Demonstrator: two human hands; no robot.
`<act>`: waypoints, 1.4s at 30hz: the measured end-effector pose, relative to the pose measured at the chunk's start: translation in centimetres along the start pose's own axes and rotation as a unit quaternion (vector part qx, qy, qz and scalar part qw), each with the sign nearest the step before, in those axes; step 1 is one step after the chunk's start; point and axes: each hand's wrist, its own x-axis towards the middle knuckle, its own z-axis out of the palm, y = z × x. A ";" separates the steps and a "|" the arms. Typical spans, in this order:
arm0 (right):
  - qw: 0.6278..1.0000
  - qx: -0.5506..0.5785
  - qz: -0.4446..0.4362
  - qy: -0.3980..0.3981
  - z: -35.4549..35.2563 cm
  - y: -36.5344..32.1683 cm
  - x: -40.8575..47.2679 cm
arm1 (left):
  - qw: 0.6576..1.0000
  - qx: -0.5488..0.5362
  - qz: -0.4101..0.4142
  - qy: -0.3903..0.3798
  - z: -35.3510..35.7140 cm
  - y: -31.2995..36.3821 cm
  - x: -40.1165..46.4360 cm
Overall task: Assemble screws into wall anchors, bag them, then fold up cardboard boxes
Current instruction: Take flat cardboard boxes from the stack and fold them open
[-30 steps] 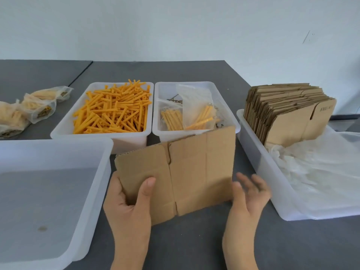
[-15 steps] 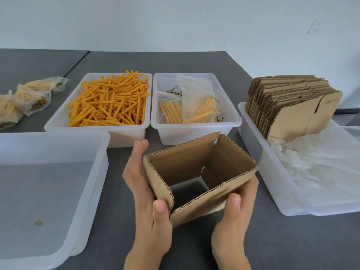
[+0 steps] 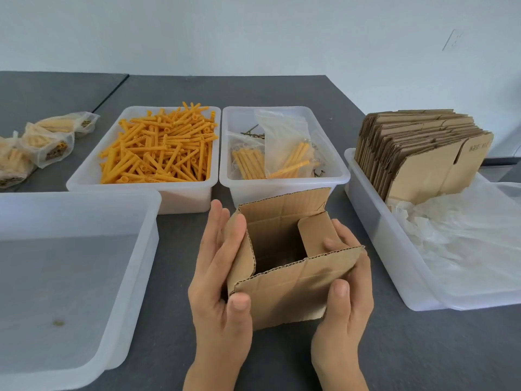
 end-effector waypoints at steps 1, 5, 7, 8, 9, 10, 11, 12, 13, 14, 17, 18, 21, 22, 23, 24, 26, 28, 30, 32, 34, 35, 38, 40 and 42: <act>1.000 0.009 0.005 -0.010 -0.1 -0.1 0.0 | 1.000 -0.004 0.005 0.005 0.0 0.1 0.0; 0.993 0.047 0.014 -0.106 -0.7 -0.7 1.2 | 1.000 -0.008 0.018 0.009 -0.2 0.3 -0.2; 0.981 0.051 0.050 -0.180 -1.5 -1.3 2.7 | 1.000 -0.006 0.023 0.020 -0.5 0.3 -0.3; 0.973 0.033 0.067 -0.218 -1.9 -1.7 3.6 | 0.999 0.006 0.023 0.025 -0.5 0.3 -0.3; 0.964 0.019 0.074 -0.253 -2.2 -2.0 4.5 | 0.999 0.012 0.023 0.028 -0.5 0.4 -0.4; 0.956 0.006 0.072 -0.285 -2.5 -2.4 5.4 | 0.999 0.018 0.023 0.031 -0.5 0.4 -0.4; 0.947 -0.010 0.064 -0.315 -2.7 -2.6 6.2 | 0.999 0.020 0.025 0.032 -0.4 0.4 -0.5; 0.938 -0.030 0.057 -0.341 -2.7 -2.9 6.9 | 0.999 0.023 0.028 0.035 -0.3 0.5 -0.5; 0.929 -0.050 0.053 -0.362 -2.6 -3.1 7.5 | 0.999 0.025 0.032 0.036 -0.2 0.5 -0.5; 0.921 -0.065 0.052 -0.380 -2.5 -3.3 8.0 | 0.998 0.029 0.033 0.040 -0.1 0.4 -0.6; 0.905 -0.081 0.053 -0.414 -2.0 -3.5 9.0 | 0.998 0.024 0.024 0.046 -0.1 0.4 -0.5; 0.904 -0.082 0.053 -0.416 -1.9 -3.6 9.1 | 0.998 0.030 0.020 0.048 -0.2 0.3 -0.4; 0.913 -0.072 0.051 -0.399 -1.9 -3.6 8.6 | 0.998 0.034 -0.008 0.052 -0.3 0.4 0.0; 0.919 -0.070 0.048 -0.384 -1.9 -3.5 8.3 | 0.998 0.032 -0.014 0.053 -0.2 0.5 0.1; 0.927 -0.067 0.046 -0.366 -1.8 -3.4 8.0 | 0.998 0.029 -0.015 0.054 -0.1 0.6 0.1; 0.936 -0.063 0.046 -0.344 -1.8 -3.3 7.6 | 0.998 0.027 -0.016 0.053 0.0 0.7 0.2; 0.953 -0.047 0.046 -0.295 -1.7 -3.0 6.8 | 0.998 0.020 -0.026 0.047 0.2 1.0 0.2; 0.964 -0.013 0.067 -0.256 -1.3 -2.5 6.0 | 0.998 0.015 -0.044 0.045 0.3 1.3 0.1; 0.966 0.039 0.103 -0.234 -1.2 -2.0 5.5 | 0.996 -0.013 -0.067 0.052 0.4 1.5 -0.1; 0.962 0.070 0.121 -0.233 -1.3 -1.7 5.3 | 0.993 -0.060 -0.093 0.049 0.5 1.6 -0.1; 0.958 0.089 0.127 -0.243 -1.3 -1.6 5.3 | 0.989 -0.095 -0.102 0.041 0.4 1.9 0.3; 0.956 0.099 0.130 -0.245 -1.4 -1.6 5.3 | 0.989 -0.101 -0.100 0.037 0.3 2.1 0.5; 0.957 0.113 0.120 -0.240 -1.6 -1.8 5.4 | 0.995 -0.060 -0.084 0.004 -0.2 2.6 0.9; 0.959 0.105 0.108 -0.239 -1.7 -1.9 5.3 | 0.997 -0.003 -0.069 -0.042 -0.7 2.9 1.0; 0.961 0.093 0.096 -0.241 -1.8 -1.9 5.3 | 0.990 0.091 -0.056 -0.095 -1.3 3.3 1.2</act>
